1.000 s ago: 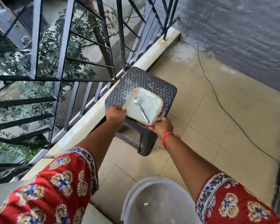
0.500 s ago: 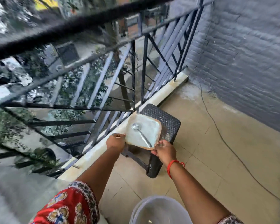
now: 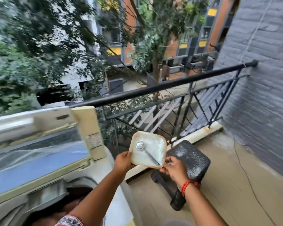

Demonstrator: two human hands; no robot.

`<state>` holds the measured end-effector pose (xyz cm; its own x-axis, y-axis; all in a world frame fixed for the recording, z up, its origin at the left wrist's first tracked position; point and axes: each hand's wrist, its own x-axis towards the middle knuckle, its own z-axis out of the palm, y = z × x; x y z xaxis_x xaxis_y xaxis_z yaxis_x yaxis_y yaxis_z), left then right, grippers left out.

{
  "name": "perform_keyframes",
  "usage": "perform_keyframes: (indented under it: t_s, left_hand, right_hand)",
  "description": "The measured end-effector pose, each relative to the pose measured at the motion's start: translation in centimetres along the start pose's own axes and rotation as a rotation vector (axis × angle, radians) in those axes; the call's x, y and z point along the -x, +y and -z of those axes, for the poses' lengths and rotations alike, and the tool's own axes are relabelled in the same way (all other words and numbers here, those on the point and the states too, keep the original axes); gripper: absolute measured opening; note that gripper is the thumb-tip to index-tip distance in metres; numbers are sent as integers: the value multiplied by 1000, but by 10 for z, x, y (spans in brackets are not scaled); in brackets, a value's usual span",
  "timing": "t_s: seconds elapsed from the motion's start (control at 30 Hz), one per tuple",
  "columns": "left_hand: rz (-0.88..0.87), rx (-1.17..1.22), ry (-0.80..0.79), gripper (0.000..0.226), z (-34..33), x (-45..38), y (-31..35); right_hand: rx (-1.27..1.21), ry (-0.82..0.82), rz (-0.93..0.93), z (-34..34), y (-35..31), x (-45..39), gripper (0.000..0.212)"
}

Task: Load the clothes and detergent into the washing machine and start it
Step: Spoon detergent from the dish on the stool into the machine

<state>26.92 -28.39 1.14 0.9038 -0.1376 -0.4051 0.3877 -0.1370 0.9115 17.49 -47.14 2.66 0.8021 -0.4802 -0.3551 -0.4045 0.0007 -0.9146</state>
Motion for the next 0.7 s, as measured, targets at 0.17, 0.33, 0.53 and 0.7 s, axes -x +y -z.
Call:
perform_keyframes:
  t_s: [0.17,0.33,0.53,0.7]
  left_hand:
    - [-16,206,124,25,94,58,7]
    - [-2,224,257,28,178,103,-15]
    - [72,2,369,45,262,153,-80]
    - [74,-111,458,36,296,191,-125]
  right_hand:
    - [18,-124,11,-71,-26,51,13]
    - [168,-241,13,-146,-29,101,9]
    - [768,-152,614,-224,1,157,33]
    - [1093,-475,798,-274,17,202,42]
